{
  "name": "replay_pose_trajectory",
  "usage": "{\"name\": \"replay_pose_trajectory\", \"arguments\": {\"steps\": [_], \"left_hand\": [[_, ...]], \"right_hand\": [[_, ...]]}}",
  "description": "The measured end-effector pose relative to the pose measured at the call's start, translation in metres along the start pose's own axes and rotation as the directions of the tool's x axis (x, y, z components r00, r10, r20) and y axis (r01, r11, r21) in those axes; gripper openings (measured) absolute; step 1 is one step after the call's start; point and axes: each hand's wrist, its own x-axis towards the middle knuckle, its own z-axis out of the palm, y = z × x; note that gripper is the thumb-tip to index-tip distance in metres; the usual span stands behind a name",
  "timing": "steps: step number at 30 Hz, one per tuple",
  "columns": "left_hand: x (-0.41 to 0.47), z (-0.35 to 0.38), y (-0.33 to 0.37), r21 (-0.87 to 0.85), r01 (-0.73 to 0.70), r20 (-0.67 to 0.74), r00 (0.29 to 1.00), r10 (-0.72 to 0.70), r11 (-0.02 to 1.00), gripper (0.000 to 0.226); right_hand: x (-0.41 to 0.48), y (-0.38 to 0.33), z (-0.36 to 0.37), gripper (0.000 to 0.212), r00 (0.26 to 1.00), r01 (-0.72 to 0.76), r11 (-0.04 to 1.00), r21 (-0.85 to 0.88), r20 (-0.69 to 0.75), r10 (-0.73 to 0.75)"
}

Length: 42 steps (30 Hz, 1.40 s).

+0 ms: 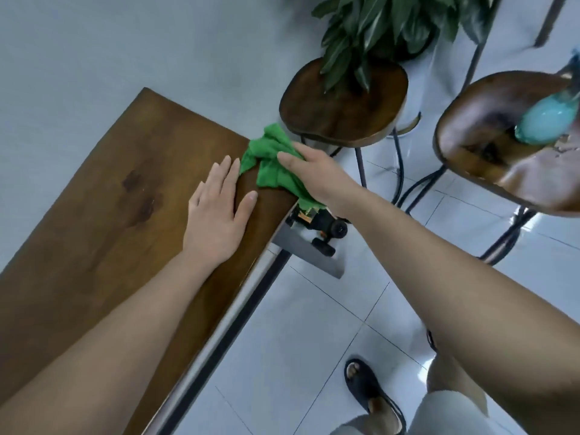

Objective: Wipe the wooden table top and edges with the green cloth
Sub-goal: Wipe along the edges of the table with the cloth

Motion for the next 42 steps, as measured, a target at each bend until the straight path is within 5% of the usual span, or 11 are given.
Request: {"name": "replay_pose_trajectory", "arguments": {"steps": [6,12,21,30,35,42], "left_hand": [[-0.057,0.001,-0.016,0.001,-0.106,0.034,0.994,0.106,0.994,0.079],[-0.103,0.000,-0.043,0.011,-0.152,0.054,0.987,0.151,0.988,0.075],[-0.184,-0.004,-0.109,-0.002,-0.124,0.065,0.990,0.123,0.992,0.066],[-0.259,-0.012,-0.160,0.012,-0.080,0.067,0.995,0.079,0.997,0.060],[-0.258,-0.011,-0.158,-0.005,-0.070,0.049,0.996,0.070,0.998,0.059],[-0.257,-0.010,-0.156,-0.007,-0.034,0.033,0.999,0.034,0.999,0.060]], "right_hand": [[-0.030,0.012,0.036,0.041,0.930,0.117,0.993,-0.001,-0.350,-0.109],[-0.039,0.033,0.083,0.068,0.817,0.239,0.971,0.032,-0.547,-0.183],[-0.121,0.069,0.208,0.077,0.828,0.271,0.947,0.170,-0.543,-0.139],[-0.273,0.119,0.384,0.064,0.938,0.233,0.925,0.300,-0.320,-0.133],[-0.256,0.111,0.375,0.069,0.925,0.237,0.931,0.278,-0.356,-0.129],[-0.161,0.070,0.281,0.076,0.804,0.269,0.952,0.149,-0.579,-0.136]]}}
